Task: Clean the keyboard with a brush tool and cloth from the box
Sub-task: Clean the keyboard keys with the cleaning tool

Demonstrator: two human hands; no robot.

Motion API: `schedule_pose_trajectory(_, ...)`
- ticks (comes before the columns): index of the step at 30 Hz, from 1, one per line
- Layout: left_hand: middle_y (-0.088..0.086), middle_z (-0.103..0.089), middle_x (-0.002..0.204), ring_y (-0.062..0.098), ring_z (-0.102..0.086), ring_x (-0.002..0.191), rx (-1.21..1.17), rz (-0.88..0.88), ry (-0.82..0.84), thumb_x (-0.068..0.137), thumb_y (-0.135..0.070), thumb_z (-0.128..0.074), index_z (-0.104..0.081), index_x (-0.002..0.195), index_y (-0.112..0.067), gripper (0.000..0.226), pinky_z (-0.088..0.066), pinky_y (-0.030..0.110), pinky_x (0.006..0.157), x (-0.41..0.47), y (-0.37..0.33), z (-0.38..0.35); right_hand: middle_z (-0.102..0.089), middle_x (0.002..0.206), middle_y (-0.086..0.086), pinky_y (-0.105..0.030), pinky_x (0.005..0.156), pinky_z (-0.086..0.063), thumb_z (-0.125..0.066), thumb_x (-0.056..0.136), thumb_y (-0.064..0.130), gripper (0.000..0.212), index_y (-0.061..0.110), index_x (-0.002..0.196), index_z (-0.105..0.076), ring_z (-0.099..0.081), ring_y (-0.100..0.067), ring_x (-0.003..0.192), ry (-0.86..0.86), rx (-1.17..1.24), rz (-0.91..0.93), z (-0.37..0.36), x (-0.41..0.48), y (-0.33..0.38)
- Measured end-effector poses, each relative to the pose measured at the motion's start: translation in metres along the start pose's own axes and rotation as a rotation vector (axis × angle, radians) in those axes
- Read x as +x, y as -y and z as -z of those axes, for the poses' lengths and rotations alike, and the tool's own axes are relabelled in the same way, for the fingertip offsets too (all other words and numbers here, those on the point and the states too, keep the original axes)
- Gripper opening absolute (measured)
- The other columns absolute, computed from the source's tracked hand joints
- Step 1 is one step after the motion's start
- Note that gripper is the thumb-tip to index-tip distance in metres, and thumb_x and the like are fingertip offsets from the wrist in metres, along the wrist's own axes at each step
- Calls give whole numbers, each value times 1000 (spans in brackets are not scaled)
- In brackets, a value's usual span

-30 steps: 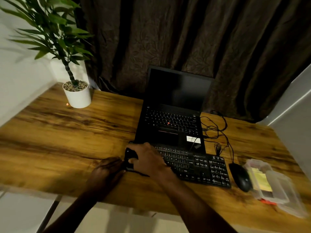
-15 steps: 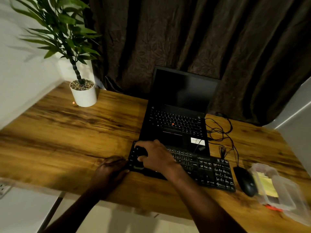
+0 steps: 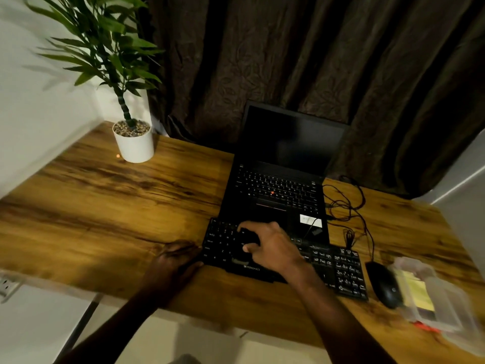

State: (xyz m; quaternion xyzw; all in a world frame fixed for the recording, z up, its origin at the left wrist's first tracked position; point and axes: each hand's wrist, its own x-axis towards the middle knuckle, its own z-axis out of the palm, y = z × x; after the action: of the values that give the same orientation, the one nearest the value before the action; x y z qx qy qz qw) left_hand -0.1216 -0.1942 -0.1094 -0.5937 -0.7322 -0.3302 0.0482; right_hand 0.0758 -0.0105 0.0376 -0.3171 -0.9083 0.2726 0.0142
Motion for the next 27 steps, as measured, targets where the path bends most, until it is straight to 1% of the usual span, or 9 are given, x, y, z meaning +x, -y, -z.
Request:
schedule_pose_trajectory(6, 0, -70, 123, 19, -61, 117, -3, 55, 66, 98, -62, -39, -72, 123, -25, 56, -44, 30, 98, -1, 2, -2, -63, 125, -2, -9, 54, -42, -72, 89, 17, 47, 35, 130, -59, -53, 9, 53, -21, 123, 38, -6, -5, 1)
schedule_pose_trajectory(8, 0, -71, 123, 19, -61, 117, -14, 73, 60, 98, -65, -38, -72, 123, -25, 59, -45, 31, 97, -1, 3, -3, -55, 128, -4, -19, 64, -50, -71, 90, 20, 50, 44, 130, -55, -59, 3, 73, -1, 83, 3, 1, -12, -14)
schedule_pose_trajectory(10, -1, -71, 122, 17, -60, 118, -32, 104, 48, 96, -69, -36, -73, 122, -25, 63, -46, 33, 97, -1, 3, -4, -52, 129, -5, -35, 81, -57, -70, 90, 21, 53, 50, 130, -51, -62, -19, 102, 15, 32, -60, 10, -22, -28)
schedule_pose_trajectory(11, -1, -72, 121, 16, -60, 118, -33, 111, 39, 96, -70, -34, -73, 122, -25, 65, -47, 33, 97, -1, 2, -5, -53, 130, -4, -36, 85, -57, -71, 89, 20, 53, 50, 130, -52, -62, -22, 107, 13, 13, -79, 15, -26, -31)
schedule_pose_trajectory(15, 0, -72, 119, 15, -58, 117, -31, 101, 28, 95, -71, -33, -74, 120, -24, 67, -46, 32, 97, -1, 1, -5, -53, 131, -8, -30, 77, -55, -69, 91, 20, 53, 44, 135, -52, -56, -7, 80, -20, -21, -94, 15, -33, -27)
schedule_pose_trajectory(18, 0, -71, 121, 16, -60, 119, -64, 120, 31, 94, -71, -38, -73, 121, -24, 64, -40, 29, 100, -1, 3, -5, -47, 132, -7, -43, 89, -57, -68, 92, 23, 53, 50, 133, -50, -59, -22, 99, 9, 50, -78, -3, -25, -18)
schedule_pose_trajectory(20, -1, -71, 123, 18, -61, 119, -53, 115, 46, 94, -68, -41, -72, 122, -26, 60, -37, 26, 101, 0, 5, -5, -51, 131, -7, -47, 85, -59, -70, 89, 23, 55, 55, 129, -50, -62, -25, 102, 17, 136, -77, -8, -20, -21)
schedule_pose_trajectory(25, 0, -70, 122, 18, -62, 115, -57, 108, 40, 94, -63, -47, -72, 123, -25, 54, -48, 36, 98, 2, 6, -5, -62, 121, -4, -22, 64, -58, -70, 86, 4, 52, 39, 123, -61, -65, -15, 93, -16, 163, -123, 21, -39, -56)
schedule_pose_trajectory(27, 0, -70, 123, 18, -63, 115, -75, 92, 29, 94, -62, -49, -72, 123, -24, 54, -51, 38, 96, 1, 6, -7, -61, 122, -7, -16, 57, -53, -71, 85, 5, 55, 43, 123, -59, -66, -17, 89, -36, 120, -173, 29, -50, -78)
